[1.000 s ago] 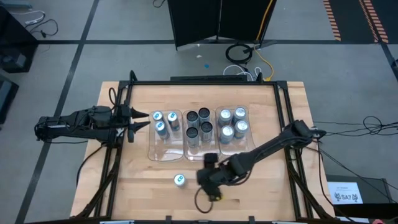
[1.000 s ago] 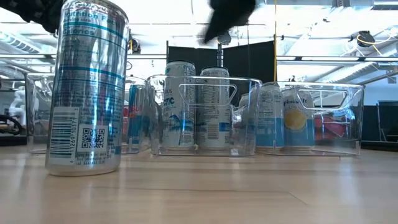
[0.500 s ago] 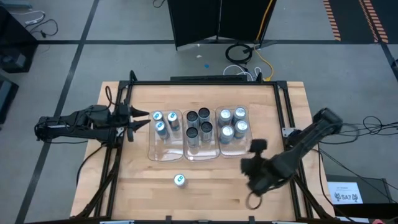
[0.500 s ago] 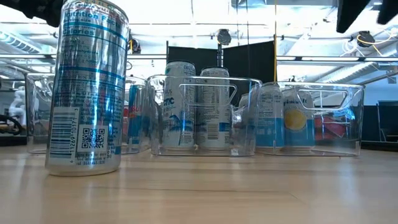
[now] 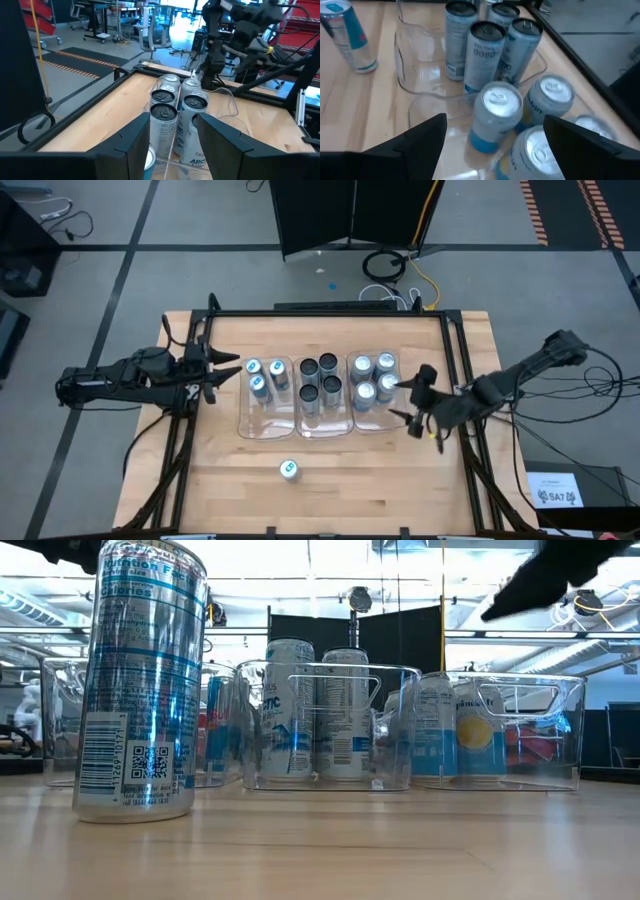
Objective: Sort soda cans
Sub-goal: Put the blue soda can into the left transparent bin
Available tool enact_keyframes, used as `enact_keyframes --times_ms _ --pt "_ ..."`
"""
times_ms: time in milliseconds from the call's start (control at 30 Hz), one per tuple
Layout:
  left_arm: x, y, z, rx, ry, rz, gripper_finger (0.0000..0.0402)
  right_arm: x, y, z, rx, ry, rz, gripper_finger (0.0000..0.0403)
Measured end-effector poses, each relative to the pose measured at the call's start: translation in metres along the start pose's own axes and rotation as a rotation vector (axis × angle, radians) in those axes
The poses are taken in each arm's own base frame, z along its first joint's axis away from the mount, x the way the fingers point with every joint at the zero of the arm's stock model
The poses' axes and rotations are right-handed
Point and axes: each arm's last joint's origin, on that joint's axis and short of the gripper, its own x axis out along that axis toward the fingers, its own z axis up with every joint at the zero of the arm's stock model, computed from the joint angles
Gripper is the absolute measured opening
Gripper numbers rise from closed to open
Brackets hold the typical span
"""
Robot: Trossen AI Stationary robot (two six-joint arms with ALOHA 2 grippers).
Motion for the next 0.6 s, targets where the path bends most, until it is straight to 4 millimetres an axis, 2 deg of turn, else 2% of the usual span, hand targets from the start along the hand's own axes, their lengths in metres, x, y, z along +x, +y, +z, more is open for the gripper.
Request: enact_keyframes --times_ms 133,267,433,600 --pt "0.0 0.0 0.0 -0.002 0.0 0.0 0.0173 0.002 -0.021 -0.026 0.077 -0.086 0.069 0.0325" --pt "0.0 -0.001 0.006 -0.017 -0.055 -0.017 0.0173 0.009 -0.033 -0.047 0.15 -0.221 0.164 0.0325" --pt "-0.001 -0.002 0.015 -0.039 -0.147 -0.034 0.0173 0.019 -0.043 -0.077 0.198 -0.238 0.261 0.0325" --pt "-0.001 -0.002 0.015 -0.04 -0.154 -0.035 0.0173 0.02 -0.053 -0.089 0.24 -0.301 0.252 0.0325"
